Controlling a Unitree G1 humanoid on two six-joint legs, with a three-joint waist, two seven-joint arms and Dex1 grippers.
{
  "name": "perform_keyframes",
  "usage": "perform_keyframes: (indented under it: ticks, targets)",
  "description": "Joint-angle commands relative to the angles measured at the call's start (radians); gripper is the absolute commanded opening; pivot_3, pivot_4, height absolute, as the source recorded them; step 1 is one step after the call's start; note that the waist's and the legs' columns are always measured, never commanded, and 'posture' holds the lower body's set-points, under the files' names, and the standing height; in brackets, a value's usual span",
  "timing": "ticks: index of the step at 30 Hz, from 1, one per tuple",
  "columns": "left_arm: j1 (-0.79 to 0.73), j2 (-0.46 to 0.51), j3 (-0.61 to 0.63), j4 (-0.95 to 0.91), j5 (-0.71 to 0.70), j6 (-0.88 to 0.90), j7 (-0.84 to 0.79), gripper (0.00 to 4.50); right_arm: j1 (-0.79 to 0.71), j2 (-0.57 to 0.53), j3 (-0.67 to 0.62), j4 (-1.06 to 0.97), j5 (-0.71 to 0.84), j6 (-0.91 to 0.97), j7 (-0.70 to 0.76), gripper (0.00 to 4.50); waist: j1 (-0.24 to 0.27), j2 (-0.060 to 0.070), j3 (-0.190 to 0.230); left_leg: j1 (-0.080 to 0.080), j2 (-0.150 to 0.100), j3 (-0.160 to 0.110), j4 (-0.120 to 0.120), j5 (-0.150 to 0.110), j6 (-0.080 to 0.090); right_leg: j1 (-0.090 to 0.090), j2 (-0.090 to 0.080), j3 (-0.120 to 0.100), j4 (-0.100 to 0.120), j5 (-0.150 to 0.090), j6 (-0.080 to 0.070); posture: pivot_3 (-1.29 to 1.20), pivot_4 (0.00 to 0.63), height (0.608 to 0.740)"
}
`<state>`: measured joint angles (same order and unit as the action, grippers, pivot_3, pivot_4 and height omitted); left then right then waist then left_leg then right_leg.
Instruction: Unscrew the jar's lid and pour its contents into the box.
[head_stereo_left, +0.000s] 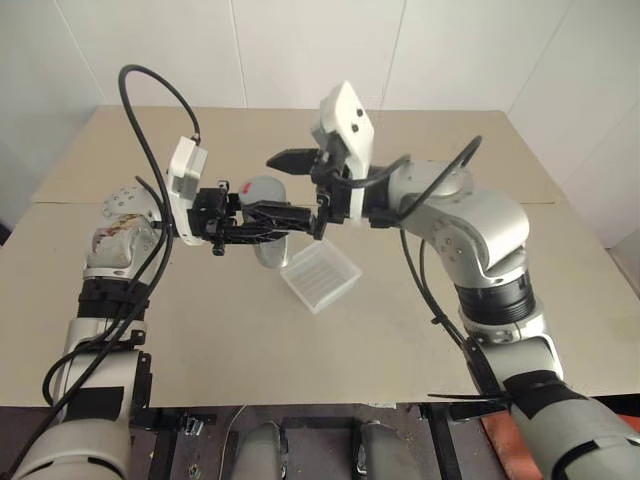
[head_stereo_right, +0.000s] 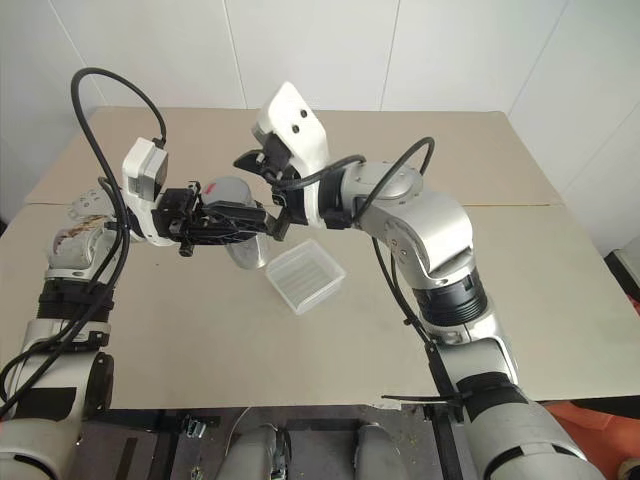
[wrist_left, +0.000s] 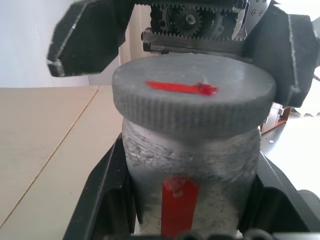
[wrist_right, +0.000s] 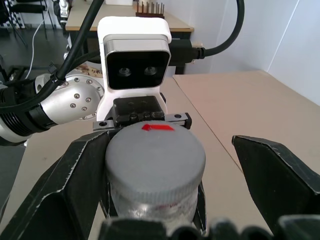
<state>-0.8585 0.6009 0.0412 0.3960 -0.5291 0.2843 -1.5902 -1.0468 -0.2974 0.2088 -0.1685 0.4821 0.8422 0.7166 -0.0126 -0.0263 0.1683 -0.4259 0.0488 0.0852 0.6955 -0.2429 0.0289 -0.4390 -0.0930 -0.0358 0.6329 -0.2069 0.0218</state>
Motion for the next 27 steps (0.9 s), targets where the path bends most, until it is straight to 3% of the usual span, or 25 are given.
perform_keyframes:
  ticks: [1, 3, 7, 13, 18, 23, 27]
  targets:
    - [-0.013, 0.011, 0.016, -0.045, -0.009, -0.008, 0.002, 2.04, -0.032, 0.016, -0.016, -0.003, 0.005, 0.010, -0.009, 4.31, 0.000, 0.000, 0.000, 0.000, 0.000, 0.000, 0.000, 0.000, 0.000, 0.000, 0.000, 0.000, 0.000, 0.000, 0.000, 0.00, 0.150, 0.740]
    - [-0.010, 0.012, 0.017, -0.049, -0.010, -0.006, 0.004, 2.04, -0.036, 0.021, -0.022, 0.004, 0.008, 0.016, -0.011, 3.94, 0.000, 0.000, 0.000, 0.000, 0.000, 0.000, 0.000, 0.000, 0.000, 0.000, 0.000, 0.000, 0.000, 0.000, 0.000, 0.00, 0.150, 0.740]
    - [-0.005, 0.016, 0.018, -0.056, -0.012, -0.003, 0.009, 2.04, -0.039, 0.018, -0.031, 0.009, 0.024, 0.029, 0.007, 2.78, 0.000, 0.000, 0.000, 0.000, 0.000, 0.000, 0.000, 0.000, 0.000, 0.000, 0.000, 0.000, 0.000, 0.000, 0.000, 0.00, 0.150, 0.740]
    - [0.002, 0.023, 0.019, -0.060, -0.011, 0.000, 0.010, 2.04, -0.054, 0.039, -0.110, 0.025, 0.081, 0.045, -0.017, 2.78, 0.000, 0.000, 0.000, 0.000, 0.000, 0.000, 0.000, 0.000, 0.000, 0.000, 0.000, 0.000, 0.000, 0.000, 0.000, 0.00, 0.150, 0.740]
    - [0.044, 0.047, 0.016, -0.071, 0.004, -0.019, -0.001, 2.04, -0.091, 0.003, -0.275, 0.076, 0.213, 0.133, -0.040, 2.78, 0.003, 0.000, 0.000, 0.000, 0.000, 0.000, 0.000, 0.000, 0.000, 0.000, 0.000, 0.000, 0.000, 0.000, 0.000, 0.00, 0.150, 0.740]
    - [0.065, 0.059, 0.040, -0.072, 0.021, -0.052, 0.045, 2.04, 0.054, -0.139, -0.314, -0.011, 0.158, 0.094, -0.061, 2.78, 0.012, 0.000, 0.000, 0.000, 0.000, 0.000, 0.000, 0.000, 0.001, 0.002, -0.001, -0.001, -0.002, 0.000, 0.000, 0.00, 0.150, 0.740]
    - [0.100, 0.047, 0.060, -0.093, 0.079, -0.141, 0.173, 2.04, 0.375, -0.285, -0.271, -0.093, -0.046, -0.052, -0.120, 2.78, 0.019, -0.001, 0.000, 0.000, 0.000, 0.000, 0.000, 0.000, 0.001, 0.001, -0.001, -0.001, -0.002, 0.000, 0.000, 0.00, 0.150, 0.740]
